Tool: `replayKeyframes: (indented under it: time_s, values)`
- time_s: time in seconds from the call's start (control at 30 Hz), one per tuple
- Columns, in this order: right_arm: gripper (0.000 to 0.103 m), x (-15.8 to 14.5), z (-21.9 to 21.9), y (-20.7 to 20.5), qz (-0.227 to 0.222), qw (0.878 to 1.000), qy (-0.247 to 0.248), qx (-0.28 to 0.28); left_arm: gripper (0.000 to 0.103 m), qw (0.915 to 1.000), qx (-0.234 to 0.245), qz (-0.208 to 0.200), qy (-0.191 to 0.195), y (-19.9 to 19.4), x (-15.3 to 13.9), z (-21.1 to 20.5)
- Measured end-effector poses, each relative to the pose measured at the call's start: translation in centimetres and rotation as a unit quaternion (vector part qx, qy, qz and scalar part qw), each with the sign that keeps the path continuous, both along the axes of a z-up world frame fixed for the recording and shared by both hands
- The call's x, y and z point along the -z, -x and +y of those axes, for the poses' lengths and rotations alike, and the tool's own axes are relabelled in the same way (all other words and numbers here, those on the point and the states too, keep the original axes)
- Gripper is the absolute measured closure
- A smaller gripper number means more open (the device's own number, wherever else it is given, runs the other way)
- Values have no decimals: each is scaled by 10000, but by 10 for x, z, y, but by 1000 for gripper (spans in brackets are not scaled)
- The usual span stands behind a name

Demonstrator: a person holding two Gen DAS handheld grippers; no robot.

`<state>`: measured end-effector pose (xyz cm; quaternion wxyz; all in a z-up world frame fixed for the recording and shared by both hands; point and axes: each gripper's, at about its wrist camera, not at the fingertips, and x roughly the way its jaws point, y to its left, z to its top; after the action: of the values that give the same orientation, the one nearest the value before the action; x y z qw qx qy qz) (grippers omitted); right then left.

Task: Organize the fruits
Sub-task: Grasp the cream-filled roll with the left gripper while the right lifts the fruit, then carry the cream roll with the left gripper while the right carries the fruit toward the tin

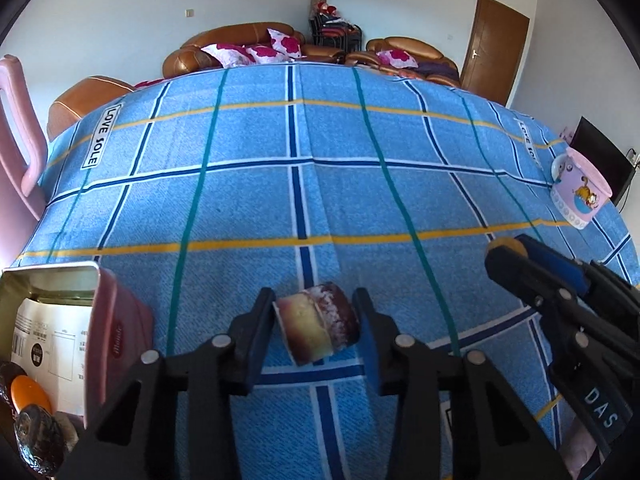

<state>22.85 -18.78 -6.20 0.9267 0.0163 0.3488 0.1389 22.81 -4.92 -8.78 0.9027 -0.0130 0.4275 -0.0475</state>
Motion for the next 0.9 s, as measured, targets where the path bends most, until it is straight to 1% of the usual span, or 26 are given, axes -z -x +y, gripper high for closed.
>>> replayKeyframes:
  time_s: [0.2,0.5,0.9]
  values:
    - [74,-3,0,6,-145,9997,-93,-150,62,9998,67,-193,71,8,-6,-1]
    - [74,-9,0,15,-420,9986,-186,-245,62,9985,24,-512,191,16,-15,6]
    - [74,-14,3,23,-660,9972,-134,-323,62,9958,-44,-910,120,27,-25,6]
